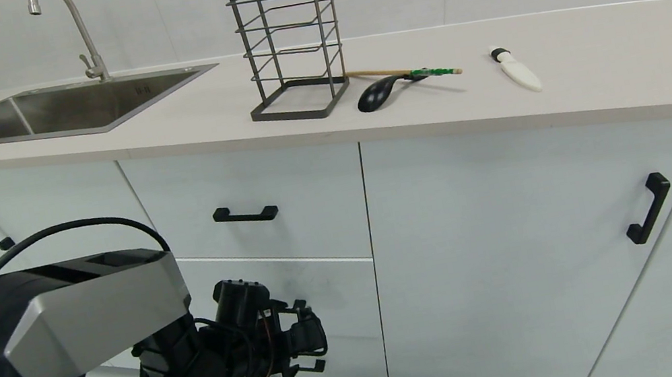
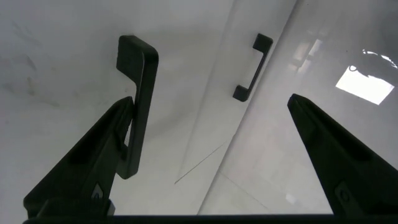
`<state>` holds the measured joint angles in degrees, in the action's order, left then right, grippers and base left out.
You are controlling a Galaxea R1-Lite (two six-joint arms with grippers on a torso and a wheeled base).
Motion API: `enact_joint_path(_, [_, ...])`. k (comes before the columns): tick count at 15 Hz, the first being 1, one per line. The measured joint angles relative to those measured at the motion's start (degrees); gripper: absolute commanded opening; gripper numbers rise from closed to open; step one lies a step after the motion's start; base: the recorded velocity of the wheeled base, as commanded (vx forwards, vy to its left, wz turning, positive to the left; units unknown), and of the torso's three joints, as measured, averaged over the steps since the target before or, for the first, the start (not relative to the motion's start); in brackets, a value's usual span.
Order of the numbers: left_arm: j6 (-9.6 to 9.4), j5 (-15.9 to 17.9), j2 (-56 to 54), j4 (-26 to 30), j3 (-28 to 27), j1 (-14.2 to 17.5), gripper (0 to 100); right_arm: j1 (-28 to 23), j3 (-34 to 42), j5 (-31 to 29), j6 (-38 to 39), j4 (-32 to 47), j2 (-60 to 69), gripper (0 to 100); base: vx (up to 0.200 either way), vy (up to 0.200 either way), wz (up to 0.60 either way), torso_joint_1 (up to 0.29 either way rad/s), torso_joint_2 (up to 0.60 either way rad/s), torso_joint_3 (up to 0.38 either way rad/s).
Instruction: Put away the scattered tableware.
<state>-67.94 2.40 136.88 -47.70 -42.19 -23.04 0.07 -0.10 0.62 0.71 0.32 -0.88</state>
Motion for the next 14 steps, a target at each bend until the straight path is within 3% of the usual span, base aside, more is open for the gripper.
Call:
enact_joint_path(7, [-0.66, 1.16, 2.38, -0.24, -0.15, -0.94, 100, 0.0, 0.0, 0.02, 0.0, 0.0, 0.0, 0, 0.0, 0.0, 0.0, 0.0, 0.0, 0.0])
enact_joint_path(14, [-0.73, 1.5, -2.54, 0.41, 10.67, -1.4, 100, 0.0, 0.0, 0.0, 0.0, -0.02, 0.0, 0, 0.0, 0.0, 0.0, 0.0, 0.0, 0.0])
